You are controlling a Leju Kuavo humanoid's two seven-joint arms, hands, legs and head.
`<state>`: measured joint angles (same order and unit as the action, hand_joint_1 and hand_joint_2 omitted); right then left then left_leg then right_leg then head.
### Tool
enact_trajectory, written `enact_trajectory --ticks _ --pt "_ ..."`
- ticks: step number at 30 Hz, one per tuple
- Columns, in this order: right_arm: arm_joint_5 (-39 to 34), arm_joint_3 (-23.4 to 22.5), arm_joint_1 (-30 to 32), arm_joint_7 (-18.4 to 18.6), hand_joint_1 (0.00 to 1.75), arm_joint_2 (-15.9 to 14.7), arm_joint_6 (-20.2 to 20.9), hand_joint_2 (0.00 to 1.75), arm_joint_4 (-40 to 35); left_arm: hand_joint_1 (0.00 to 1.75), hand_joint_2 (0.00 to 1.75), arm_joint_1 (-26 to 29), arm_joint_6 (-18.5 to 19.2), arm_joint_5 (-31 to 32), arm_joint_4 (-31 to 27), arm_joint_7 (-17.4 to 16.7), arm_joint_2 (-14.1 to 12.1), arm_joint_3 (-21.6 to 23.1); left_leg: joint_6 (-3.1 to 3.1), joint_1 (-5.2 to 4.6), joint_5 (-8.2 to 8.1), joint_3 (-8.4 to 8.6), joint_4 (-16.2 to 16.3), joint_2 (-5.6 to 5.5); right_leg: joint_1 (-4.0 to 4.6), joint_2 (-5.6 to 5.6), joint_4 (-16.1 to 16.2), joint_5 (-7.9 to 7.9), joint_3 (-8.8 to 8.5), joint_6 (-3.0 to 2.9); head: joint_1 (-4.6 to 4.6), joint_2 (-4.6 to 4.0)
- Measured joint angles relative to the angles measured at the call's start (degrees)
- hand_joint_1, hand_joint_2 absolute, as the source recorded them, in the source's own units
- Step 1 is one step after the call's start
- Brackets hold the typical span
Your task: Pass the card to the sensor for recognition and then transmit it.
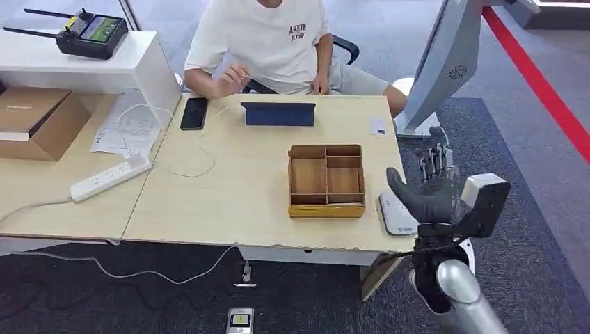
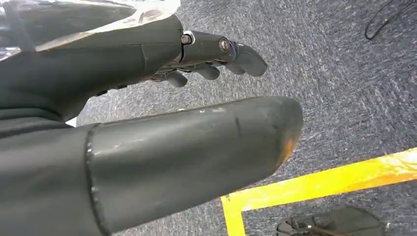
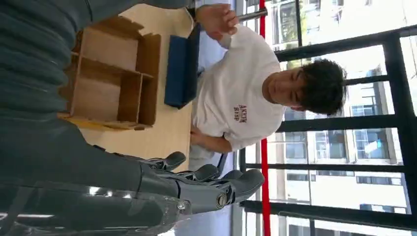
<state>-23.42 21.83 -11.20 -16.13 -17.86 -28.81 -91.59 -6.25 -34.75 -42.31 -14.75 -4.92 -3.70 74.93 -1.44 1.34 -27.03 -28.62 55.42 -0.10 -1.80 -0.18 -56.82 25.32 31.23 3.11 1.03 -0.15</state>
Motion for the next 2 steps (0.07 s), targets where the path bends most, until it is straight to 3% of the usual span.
enact_trajectory --ticks 2 --pt "-3.8 -3.1 2.8 -1.9 0.0 -0.1 2.5 1.75 -1.7 0.0 0.0 0.0 -0.2 -0.4 0.0 0.2 0.1 -0.5 0.0 0.0 0.0 -0.03 0.0 0.0 0.0 0.0 0.0 0.0 0.0 0.0 0.0 0.0"
